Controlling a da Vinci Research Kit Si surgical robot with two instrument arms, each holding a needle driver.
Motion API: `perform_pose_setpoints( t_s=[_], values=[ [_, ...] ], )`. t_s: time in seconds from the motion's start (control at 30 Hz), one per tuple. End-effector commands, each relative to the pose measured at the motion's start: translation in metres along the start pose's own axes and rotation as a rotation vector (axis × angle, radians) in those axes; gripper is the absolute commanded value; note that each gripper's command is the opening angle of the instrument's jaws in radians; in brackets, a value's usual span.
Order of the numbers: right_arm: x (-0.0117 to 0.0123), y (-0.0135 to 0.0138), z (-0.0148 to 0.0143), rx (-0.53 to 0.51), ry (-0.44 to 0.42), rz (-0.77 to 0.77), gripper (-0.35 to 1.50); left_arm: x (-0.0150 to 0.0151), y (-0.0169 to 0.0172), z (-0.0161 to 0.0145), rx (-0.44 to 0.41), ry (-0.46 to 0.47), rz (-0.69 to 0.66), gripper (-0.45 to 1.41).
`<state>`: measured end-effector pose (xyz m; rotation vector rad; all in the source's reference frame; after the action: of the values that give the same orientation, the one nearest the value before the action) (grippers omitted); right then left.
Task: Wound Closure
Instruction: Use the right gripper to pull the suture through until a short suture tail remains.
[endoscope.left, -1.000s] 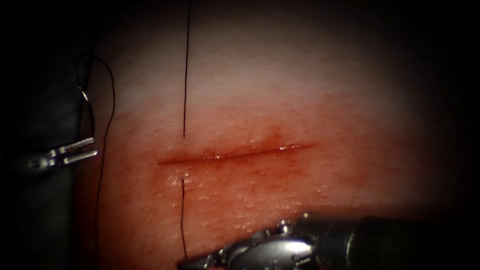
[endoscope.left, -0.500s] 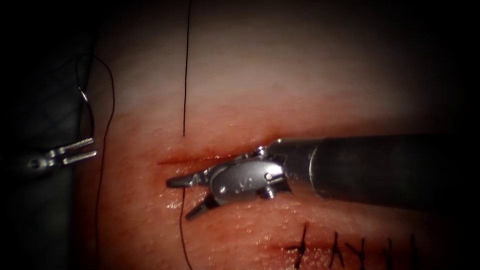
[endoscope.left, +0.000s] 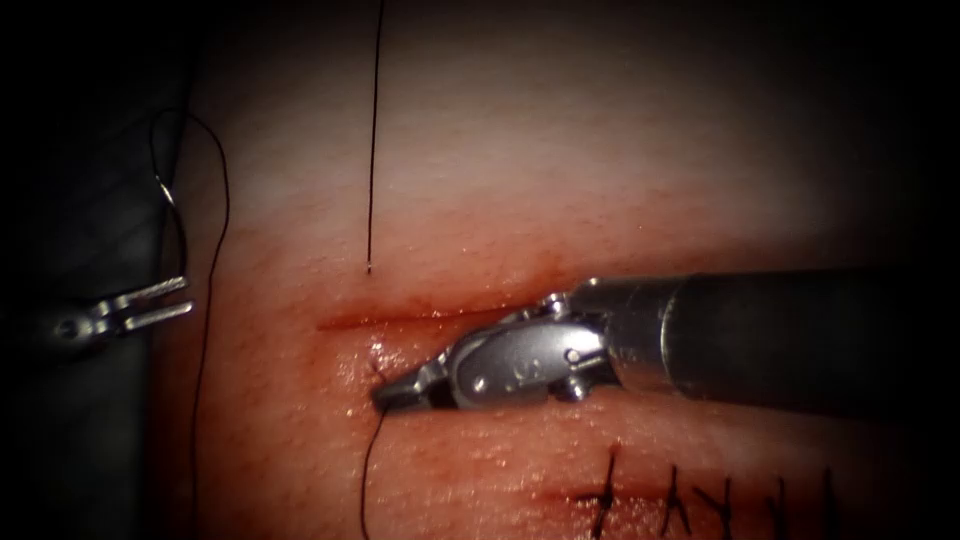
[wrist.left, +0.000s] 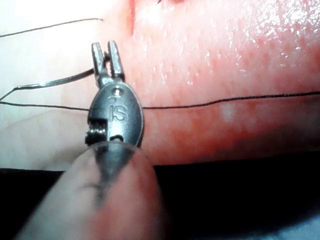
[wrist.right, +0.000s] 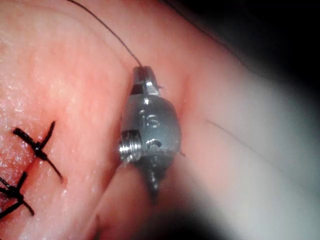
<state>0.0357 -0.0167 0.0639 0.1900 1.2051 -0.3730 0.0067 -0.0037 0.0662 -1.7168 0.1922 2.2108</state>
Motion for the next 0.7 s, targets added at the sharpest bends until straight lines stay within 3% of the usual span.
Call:
perform_pose_setpoints(
  t_s=[0.03,0.4,0.6,0.63,0.67,0.7],
  values=[
    [0.0007,-0.0011,0.0006,0.006,0.013,-0.009,-0.35,-0.0005,0.0001,0.0007,0.000,0.001,0.000,-0.45],
    [0.0079,-0.0124,0.0000,0.194,0.080,-0.037,-0.35,-0.0005,0.0001,0.0007,0.000,0.001,0.000,-0.45],
    [0.0108,-0.0153,0.0009,0.250,0.103,-0.055,-0.35,-0.0005,0.0001,0.0007,-0.002,0.004,-0.006,-0.45],
    [0.0109,-0.0146,0.0010,0.230,0.102,-0.046,-0.11,-0.0005,0.0001,0.0007,-0.002,0.004,-0.005,-0.45],
    [0.0109,-0.0146,0.0010,0.230,0.102,-0.046,-0.11,-0.0005,0.0001,0.0007,-0.002,0.004,-0.005,-0.45],
    [0.0107,-0.0138,0.0010,0.196,0.117,-0.038,0.37,-0.0005,0.0001,0.0007,-0.002,0.004,-0.006,-0.45]
  ],
)
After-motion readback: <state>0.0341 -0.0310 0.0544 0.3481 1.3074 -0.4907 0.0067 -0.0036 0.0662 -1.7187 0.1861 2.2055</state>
